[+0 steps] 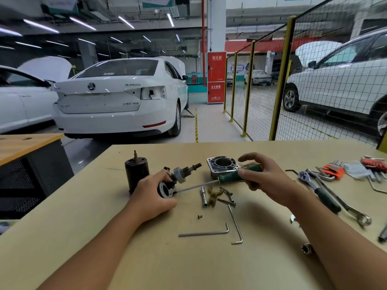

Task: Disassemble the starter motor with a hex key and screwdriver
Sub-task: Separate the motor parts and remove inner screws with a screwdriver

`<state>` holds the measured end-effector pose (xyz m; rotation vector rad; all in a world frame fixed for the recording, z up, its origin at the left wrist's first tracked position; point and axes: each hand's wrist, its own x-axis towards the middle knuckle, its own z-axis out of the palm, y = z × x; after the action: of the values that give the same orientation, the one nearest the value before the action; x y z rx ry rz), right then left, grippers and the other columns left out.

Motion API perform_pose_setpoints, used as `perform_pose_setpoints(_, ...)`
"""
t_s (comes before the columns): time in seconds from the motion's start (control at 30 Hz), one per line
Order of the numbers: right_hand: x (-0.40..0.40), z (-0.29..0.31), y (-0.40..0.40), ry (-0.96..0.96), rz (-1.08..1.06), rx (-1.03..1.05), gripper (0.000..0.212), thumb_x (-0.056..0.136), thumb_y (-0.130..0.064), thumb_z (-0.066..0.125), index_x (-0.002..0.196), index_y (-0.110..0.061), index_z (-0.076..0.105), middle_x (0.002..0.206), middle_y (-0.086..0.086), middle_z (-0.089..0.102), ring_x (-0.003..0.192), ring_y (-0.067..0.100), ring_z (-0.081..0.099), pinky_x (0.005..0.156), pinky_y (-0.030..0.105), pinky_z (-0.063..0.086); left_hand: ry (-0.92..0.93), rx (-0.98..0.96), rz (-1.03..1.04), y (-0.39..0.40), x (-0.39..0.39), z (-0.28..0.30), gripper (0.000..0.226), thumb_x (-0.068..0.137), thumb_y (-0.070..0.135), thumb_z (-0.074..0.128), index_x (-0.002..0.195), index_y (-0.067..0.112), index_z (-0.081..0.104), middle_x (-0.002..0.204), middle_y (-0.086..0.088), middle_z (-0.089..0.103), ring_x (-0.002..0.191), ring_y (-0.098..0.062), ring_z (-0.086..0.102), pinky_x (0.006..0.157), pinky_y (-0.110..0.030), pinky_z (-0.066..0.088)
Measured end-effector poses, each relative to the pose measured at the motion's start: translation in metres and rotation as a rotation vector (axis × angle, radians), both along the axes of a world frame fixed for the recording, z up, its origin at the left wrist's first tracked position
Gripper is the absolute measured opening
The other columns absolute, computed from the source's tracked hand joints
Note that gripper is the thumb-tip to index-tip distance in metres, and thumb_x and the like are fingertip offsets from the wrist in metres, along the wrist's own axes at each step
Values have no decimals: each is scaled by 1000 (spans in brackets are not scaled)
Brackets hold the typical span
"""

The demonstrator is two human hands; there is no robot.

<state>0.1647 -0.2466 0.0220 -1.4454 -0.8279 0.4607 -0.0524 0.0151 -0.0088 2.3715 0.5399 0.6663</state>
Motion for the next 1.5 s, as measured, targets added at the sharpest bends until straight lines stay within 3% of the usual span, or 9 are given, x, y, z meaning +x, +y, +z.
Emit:
perform_pose_setpoints(0.1,2,2,-2,-76,-47,-125,23,93,-34,70,113,-23,66,80,19,68,58,31,45,48,36,40,7,10,4,-1,0,0,41,53,44,72,91,41,58,99,6,65,87,-15,62,77,-36,56)
perform_pose_setpoints(0.27,3,3,-6,-41,72,18,48,73,13,79,108,-19,73,102,15,65,80,28,61,66,40,47,12,25,3,-1,0,-1,41,54,43,72,93,39,59,100,5,64,88,-15,62,79,-38,57)
perform_pose_setpoints(0.47,2,4,-1,-68,-44,-122,19,100,-40,58,113,-28,65,77,14,66,51,27,44,44,33,35,7,22,-3,0,-1,-1,41,53,45,71,92,41,59,100,7,64,88,-14,62,78,-39,59)
perform_pose_setpoints(0.73,3,11,-10,-11,63,10,47,72,-9,86,115,-20,71,110,17,66,85,32,66,70,35,56,21,39,-1,-5,-4,4,39,56,39,73,93,39,59,99,6,62,87,-15,60,77,-37,57)
perform_pose_setpoints(0.9,-5,12,0,-18,-34,-95,27,99,-41,61,109,-17,67,80,23,66,51,26,47,42,30,36,7,39,0,-5,-4,3,40,55,38,74,94,33,63,98,6,66,87,-13,62,77,-33,55)
perform_pose_setpoints(1.0,-3,14,-6,-61,4,-97,16,96,-27,69,108,-17,69,84,24,65,51,24,48,44,31,38,2,50,-2,-1,-3,1,38,58,34,78,93,34,65,98,5,67,87,-12,62,77,-31,54)
perform_pose_setpoints(1.1,-5,13,-9,-45,40,-4,36,77,-7,82,109,-20,72,103,20,63,73,26,62,63,35,52,-8,58,-1,0,-2,-1,37,57,35,77,91,35,64,97,7,67,87,-11,63,77,-31,54)
perform_pose_setpoints(1.3,-9,12,-1,-47,-32,-46,30,92,-43,69,107,-17,67,81,27,65,53,28,51,45,32,42,-17,56,-6,1,-2,-2,38,61,26,83,91,38,64,98,7,68,87,-12,64,79,-36,56)
perform_pose_setpoints(1.5,-6,12,-5,-33,34,0,35,81,-5,81,111,-20,71,105,20,64,77,28,64,69,38,56,-4,61,-10,1,-3,-2,39,63,24,84,93,38,64,101,7,67,90,-13,64,81,-37,57)
